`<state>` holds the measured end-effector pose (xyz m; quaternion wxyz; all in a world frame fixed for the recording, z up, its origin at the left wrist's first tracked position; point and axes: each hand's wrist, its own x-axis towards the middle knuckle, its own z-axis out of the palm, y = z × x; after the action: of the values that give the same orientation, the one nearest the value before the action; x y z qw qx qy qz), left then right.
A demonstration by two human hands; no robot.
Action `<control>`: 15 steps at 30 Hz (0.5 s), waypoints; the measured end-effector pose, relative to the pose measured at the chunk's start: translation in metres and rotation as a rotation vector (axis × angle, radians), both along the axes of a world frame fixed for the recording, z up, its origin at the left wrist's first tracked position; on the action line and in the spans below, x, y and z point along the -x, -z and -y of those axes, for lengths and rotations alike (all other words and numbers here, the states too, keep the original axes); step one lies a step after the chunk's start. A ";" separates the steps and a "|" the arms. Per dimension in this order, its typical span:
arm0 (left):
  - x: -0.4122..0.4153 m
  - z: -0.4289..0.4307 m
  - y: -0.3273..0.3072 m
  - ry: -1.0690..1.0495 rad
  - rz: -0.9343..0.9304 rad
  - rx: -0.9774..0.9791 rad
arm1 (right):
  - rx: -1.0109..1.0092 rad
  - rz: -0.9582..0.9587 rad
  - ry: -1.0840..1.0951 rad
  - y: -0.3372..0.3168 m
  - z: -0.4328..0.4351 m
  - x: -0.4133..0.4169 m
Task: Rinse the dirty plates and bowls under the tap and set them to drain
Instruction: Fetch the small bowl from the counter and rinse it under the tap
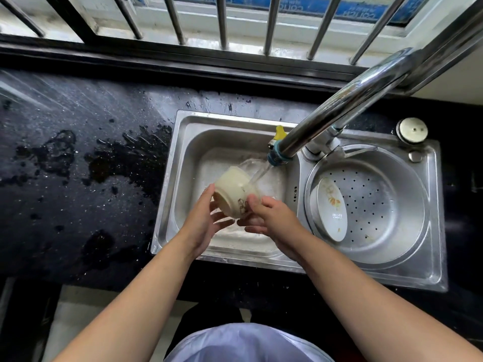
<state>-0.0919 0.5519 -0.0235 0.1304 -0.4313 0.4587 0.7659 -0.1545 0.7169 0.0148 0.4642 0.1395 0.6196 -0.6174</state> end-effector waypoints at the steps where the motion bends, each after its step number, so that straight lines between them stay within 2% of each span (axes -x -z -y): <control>1: 0.000 0.000 -0.001 -0.040 0.000 -0.049 | 0.043 0.066 0.039 -0.002 0.002 0.000; 5: 0.007 -0.001 -0.002 -0.128 -0.003 -0.206 | 0.129 0.261 0.124 -0.003 0.006 0.001; 9: 0.016 -0.003 -0.005 -0.239 0.008 -0.232 | 0.189 0.392 0.101 0.003 0.003 0.006; 13: 0.021 -0.005 -0.007 -0.289 -0.105 -0.280 | 0.108 0.454 0.041 0.014 -0.004 0.011; 15: 0.029 -0.008 -0.007 -0.322 -0.067 -0.306 | 0.026 0.461 -0.027 0.020 -0.011 0.013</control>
<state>-0.1211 0.5601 -0.0166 0.0551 -0.4483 0.2664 0.8515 -0.1672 0.7276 -0.0051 0.6035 0.2625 0.4911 -0.5707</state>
